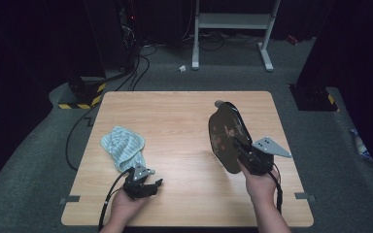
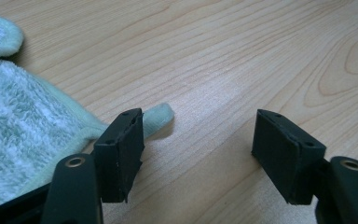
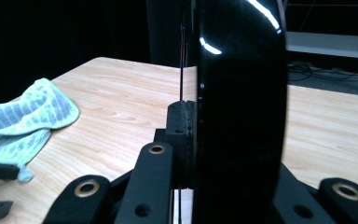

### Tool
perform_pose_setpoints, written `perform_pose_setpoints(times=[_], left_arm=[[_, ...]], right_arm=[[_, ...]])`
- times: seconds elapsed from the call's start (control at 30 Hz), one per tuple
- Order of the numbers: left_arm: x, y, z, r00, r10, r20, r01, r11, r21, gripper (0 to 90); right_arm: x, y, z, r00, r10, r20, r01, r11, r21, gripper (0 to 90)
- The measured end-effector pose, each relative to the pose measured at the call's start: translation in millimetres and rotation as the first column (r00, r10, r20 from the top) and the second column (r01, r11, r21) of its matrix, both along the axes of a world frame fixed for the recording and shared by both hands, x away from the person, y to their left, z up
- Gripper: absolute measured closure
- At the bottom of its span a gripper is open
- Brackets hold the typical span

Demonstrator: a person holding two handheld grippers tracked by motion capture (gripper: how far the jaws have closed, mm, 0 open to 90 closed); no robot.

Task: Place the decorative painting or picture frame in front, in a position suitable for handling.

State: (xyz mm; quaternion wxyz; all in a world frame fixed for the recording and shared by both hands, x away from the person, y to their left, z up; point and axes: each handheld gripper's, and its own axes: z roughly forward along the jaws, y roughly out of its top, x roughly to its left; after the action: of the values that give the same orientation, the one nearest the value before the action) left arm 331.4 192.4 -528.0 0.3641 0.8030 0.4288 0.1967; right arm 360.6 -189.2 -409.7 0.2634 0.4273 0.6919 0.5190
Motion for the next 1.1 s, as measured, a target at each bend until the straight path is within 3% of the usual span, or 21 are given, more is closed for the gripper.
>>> perform_pose_setpoints(times=[0.4, 1.1], left_arm=[[0.4, -0.2, 0.0, 1.0, 0.001, 0.0, -0.001, 1.0, 0.001, 33.8], [0.4, -0.3, 0.0, 1.0, 0.004, 0.001, -0.004, 1.0, 0.002, 33.8]], right_arm=[[-36.5, -17.7, -13.0, 0.9996, 0.022, 0.018, -0.021, 1.0, -0.011, 80.4], [-58.0, -24.5, -24.6, 0.999, 0.002, 0.044, -0.003, 1.0, 0.021, 80.2]])
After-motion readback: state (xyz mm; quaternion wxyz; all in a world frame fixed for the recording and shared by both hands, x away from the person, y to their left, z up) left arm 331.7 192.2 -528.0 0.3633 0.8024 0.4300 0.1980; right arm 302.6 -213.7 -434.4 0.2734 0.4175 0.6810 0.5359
